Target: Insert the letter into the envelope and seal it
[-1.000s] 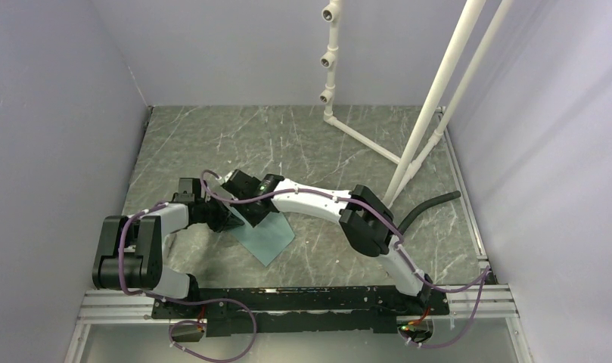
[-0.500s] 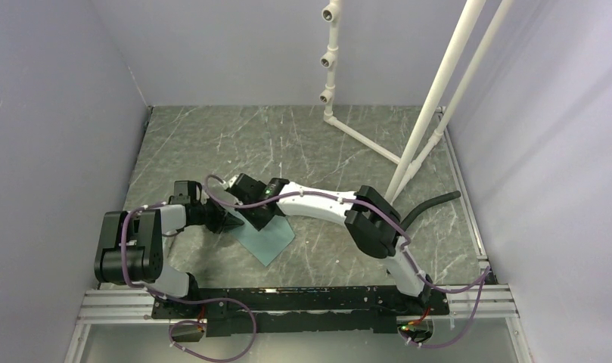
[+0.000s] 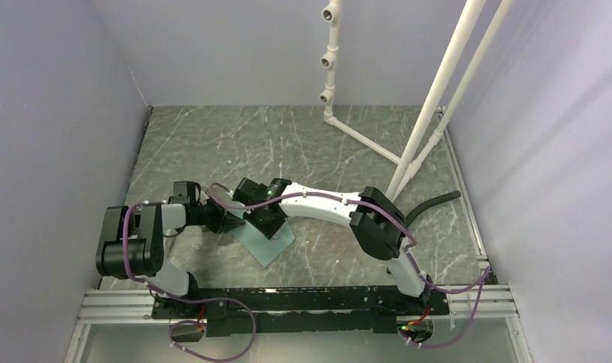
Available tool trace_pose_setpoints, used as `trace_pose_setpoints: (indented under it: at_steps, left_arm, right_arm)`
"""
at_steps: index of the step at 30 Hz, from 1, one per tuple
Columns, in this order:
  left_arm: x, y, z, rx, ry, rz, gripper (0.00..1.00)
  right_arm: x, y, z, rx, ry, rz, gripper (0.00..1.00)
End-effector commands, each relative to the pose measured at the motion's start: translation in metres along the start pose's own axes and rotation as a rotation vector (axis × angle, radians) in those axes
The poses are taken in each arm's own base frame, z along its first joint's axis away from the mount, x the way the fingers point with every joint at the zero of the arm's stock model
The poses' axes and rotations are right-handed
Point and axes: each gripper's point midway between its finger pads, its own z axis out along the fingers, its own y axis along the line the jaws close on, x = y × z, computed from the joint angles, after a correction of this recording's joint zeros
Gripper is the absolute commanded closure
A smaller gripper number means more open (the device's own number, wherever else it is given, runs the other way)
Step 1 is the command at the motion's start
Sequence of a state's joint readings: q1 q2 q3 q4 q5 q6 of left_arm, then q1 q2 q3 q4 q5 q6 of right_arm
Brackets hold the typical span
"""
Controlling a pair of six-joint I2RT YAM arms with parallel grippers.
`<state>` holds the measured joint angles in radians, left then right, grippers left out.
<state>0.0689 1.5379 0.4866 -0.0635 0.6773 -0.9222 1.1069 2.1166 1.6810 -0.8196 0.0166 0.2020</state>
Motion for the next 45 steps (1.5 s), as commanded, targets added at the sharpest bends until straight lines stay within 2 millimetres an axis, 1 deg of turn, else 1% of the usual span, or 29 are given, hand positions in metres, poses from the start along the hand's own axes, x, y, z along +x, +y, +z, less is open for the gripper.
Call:
trace_pose_setpoints:
  at_steps: [1,3,5,7,8,10,12,15,18,21,24,26,29,32,33,35,38,39,42,45]
  left_arm:
    - [0.001,0.038,0.006,-0.138,-0.032,0.0,0.97]
    - [0.001,0.028,0.004,-0.104,-0.024,0.016,0.98]
    - [0.002,0.013,0.001,-0.046,-0.014,0.042,0.97]
    - [0.003,-0.005,-0.004,0.012,0.004,0.065,0.93]
    - [0.004,-0.015,-0.007,0.046,0.013,0.084,0.88]
    - [0.007,-0.038,-0.016,0.123,0.03,0.107,0.72]
    - [0.009,-0.062,-0.029,0.19,0.033,0.134,0.54]
    - [0.015,-0.091,-0.051,0.253,0.038,0.157,0.33]
    - [0.024,-0.117,-0.073,0.318,0.053,0.174,0.2]
    - [0.037,-0.142,-0.094,0.422,0.08,0.226,0.15]
    - [0.053,-0.164,-0.115,0.537,0.139,0.286,0.13]
    - [0.061,-0.174,-0.127,0.591,0.161,0.342,0.12]
    - [0.07,-0.179,-0.139,0.606,0.177,0.391,0.11]
    - [0.079,-0.184,-0.15,0.634,0.195,0.425,0.12]
    - [0.082,-0.185,-0.152,0.638,0.203,0.431,0.15]
    - [0.086,-0.182,-0.154,0.632,0.219,0.431,0.22]
    - [0.09,-0.178,-0.154,0.619,0.241,0.419,0.38]
    - [0.092,-0.177,-0.155,0.622,0.248,0.419,0.41]
    - [0.095,-0.174,-0.157,0.615,0.247,0.435,0.46]
    - [0.096,-0.17,-0.155,0.597,0.243,0.431,0.46]
  right_arm:
    - [-0.031,0.004,-0.025,-0.047,-0.069,0.026,1.0]
    - [-0.037,0.003,-0.028,-0.055,-0.079,0.028,1.0]
    - [-0.045,0.005,-0.035,-0.08,-0.123,0.018,1.0]
    - [-0.054,0.007,-0.047,-0.14,-0.187,0.018,1.0]
    - [-0.058,0.008,-0.054,-0.177,-0.22,0.019,1.0]
    - [-0.062,0.008,-0.067,-0.247,-0.283,0.017,1.0]
    - [-0.069,0.005,-0.087,-0.311,-0.369,0.007,1.0]
    - [-0.074,-0.008,-0.109,-0.36,-0.481,-0.01,1.0]
    - [-0.079,-0.012,-0.131,-0.374,-0.592,-0.091,1.0]
    - [-0.087,-0.011,-0.149,-0.388,-0.679,-0.153,1.0]
    - [-0.096,-0.007,-0.167,-0.414,-0.75,-0.193,1.0]
    - [-0.102,-0.003,-0.177,-0.432,-0.794,-0.211,1.0]
    - [-0.11,0.001,-0.189,-0.453,-0.84,-0.229,1.0]
    - [-0.114,0.004,-0.194,-0.467,-0.847,-0.25,1.0]
    - [-0.115,0.004,-0.195,-0.465,-0.848,-0.253,1.0]
    - [-0.115,0.005,-0.199,-0.47,-0.856,-0.258,1.0]
    - [-0.115,0.005,-0.202,-0.465,-0.866,-0.293,1.0]
    - [-0.116,0.005,-0.203,-0.467,-0.865,-0.299,1.0]
    - [-0.114,0.008,-0.205,-0.486,-0.862,-0.321,1.0]
    - [-0.111,0.013,-0.205,-0.513,-0.854,-0.345,1.0]
